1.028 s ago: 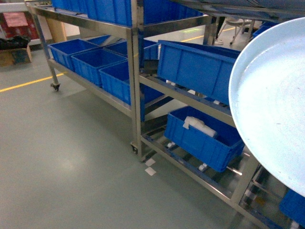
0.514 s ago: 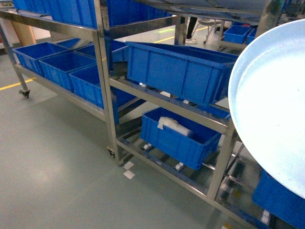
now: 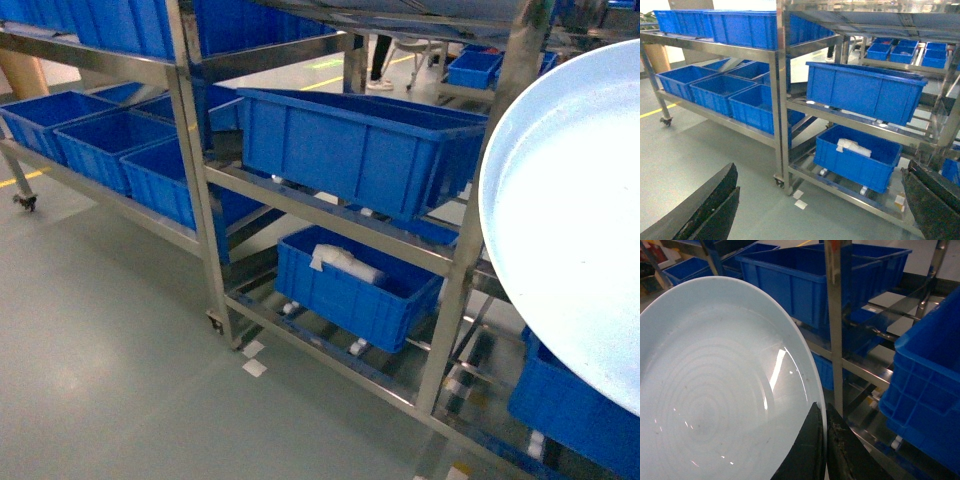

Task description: Place blue tray on left shelf second layer neatly

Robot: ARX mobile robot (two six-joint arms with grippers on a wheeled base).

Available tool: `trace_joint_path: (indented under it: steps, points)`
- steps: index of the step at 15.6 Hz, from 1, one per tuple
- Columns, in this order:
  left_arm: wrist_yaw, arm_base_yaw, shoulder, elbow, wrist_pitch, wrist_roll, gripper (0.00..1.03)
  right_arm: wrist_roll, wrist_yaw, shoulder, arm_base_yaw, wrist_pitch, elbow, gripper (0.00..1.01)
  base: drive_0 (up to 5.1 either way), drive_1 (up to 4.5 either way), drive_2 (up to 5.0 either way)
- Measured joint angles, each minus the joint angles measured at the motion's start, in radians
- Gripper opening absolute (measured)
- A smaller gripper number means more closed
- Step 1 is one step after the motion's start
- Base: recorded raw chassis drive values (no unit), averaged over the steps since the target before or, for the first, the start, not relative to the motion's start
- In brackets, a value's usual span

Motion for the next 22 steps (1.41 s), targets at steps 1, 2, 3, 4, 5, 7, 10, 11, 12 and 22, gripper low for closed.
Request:
trace_joint_path:
  steps: [1,2,3,4,5,7,10,11,12,22]
  points:
    - [0.000,0.000,0.000,0.000,0.000,0.000,0.98,0.000,0.000,0.000,0.000,0.000,0.000,0.02,-1.5,-1.54,-1.5]
    - [0.000,0.000,0.000,0.000,0.000,0.000,0.98,0.000,0.000,0.000,0.000,0.000,0.000,0.02,-1.5,-1.54,-1.5]
    - [0.000,0.000,0.000,0.000,0.000,0.000,0.98,0.000,0.000,0.000,0.000,0.000,0.000,0.02,-1.5,-1.48,-1.5]
    - [0.000,0.000,0.000,0.000,0.000,0.000,0.98,0.000,0.000,0.000,0.000,-0.003,0.000,0.02,1.1,0.80,-6.5]
    - [0.000,0.000,0.000,0.000,0.001,0.000,0.98,0.000,0.003,-0.005,-0.001,-0.002,0.000,0.02,0.4,4.43,-3.6]
    - [0.000,0.000,0.000,0.000,0.000,0.000,0.98,0.000,0.002,-0.005,0.000,-0.001,0.000,0.02,0.2,4.24,-3.9]
    - [0.000,0.000,0.000,0.000,0.000,0.000,0.98,0.000,0.002,-0.005,0.000,0.000,0.000,0.02,0.1,3.51,-3.3]
    - [0.001,0.000,0.000,0.000,0.003,0.000,0.98,0.000,0.002,-0.004,0.000,0.002,0.000,0.02,0.0,0.00,0.0]
    - [0.000,0.000,0.000,0.000,-0.006,0.000,0.98,0.000,0.003,0.006,0.000,-0.004,0.000,0.02,0.0,0.00,0.0]
    - [0.000,0.001,0.000,0.000,0.000,0.000,0.98,0.000,-0.001,0.000,0.000,0.000,0.000,0.02,-1.4,-1.37,-1.4]
